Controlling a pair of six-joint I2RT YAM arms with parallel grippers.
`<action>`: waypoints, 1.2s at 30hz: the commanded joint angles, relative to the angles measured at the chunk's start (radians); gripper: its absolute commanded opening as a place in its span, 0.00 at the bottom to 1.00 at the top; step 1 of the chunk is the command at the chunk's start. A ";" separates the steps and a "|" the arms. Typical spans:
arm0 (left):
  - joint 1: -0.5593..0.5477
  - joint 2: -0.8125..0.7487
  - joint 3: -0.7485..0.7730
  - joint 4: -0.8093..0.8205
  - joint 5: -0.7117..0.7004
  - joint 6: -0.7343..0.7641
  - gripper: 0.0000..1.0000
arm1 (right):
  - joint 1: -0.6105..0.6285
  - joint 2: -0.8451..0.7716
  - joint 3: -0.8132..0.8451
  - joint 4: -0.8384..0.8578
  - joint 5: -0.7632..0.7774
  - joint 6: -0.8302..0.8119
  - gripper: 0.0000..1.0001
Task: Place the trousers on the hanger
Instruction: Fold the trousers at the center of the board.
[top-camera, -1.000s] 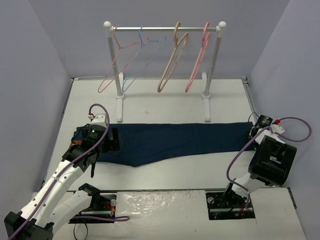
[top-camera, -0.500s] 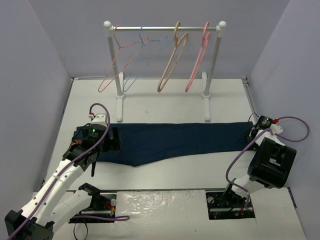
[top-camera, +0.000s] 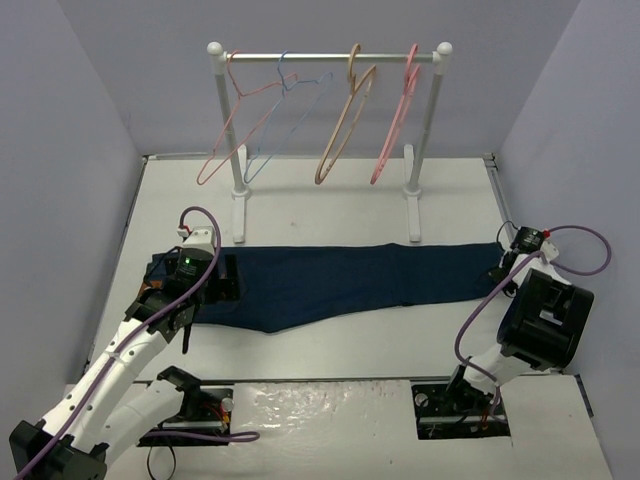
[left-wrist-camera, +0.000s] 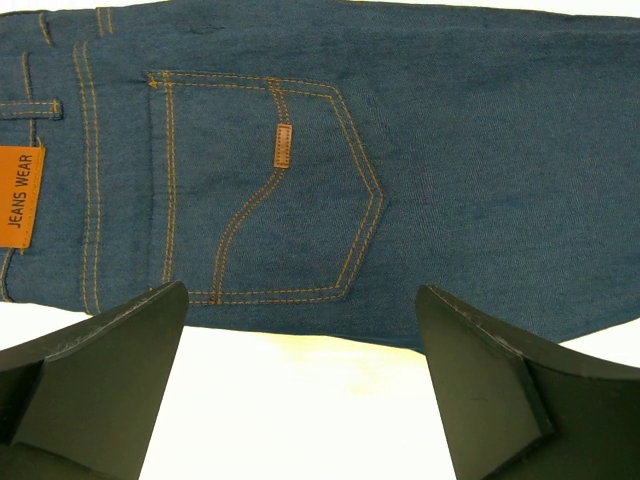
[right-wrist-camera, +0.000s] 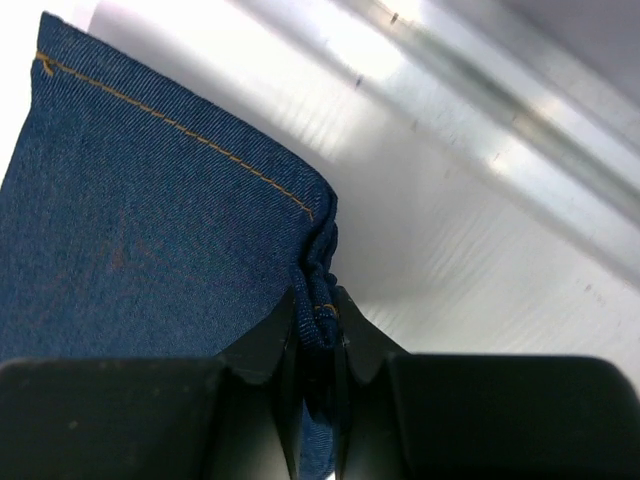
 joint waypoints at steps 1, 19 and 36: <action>-0.002 -0.007 0.024 0.044 -0.015 0.010 0.97 | 0.051 -0.153 0.054 -0.165 -0.067 -0.008 0.00; -0.005 -0.031 0.021 0.027 -0.009 0.000 0.97 | 0.039 -0.271 0.805 -0.264 -0.091 -0.144 0.00; -0.005 -0.037 0.018 0.050 0.029 -0.001 0.97 | 0.482 -0.380 0.564 -0.241 -0.225 -0.207 0.00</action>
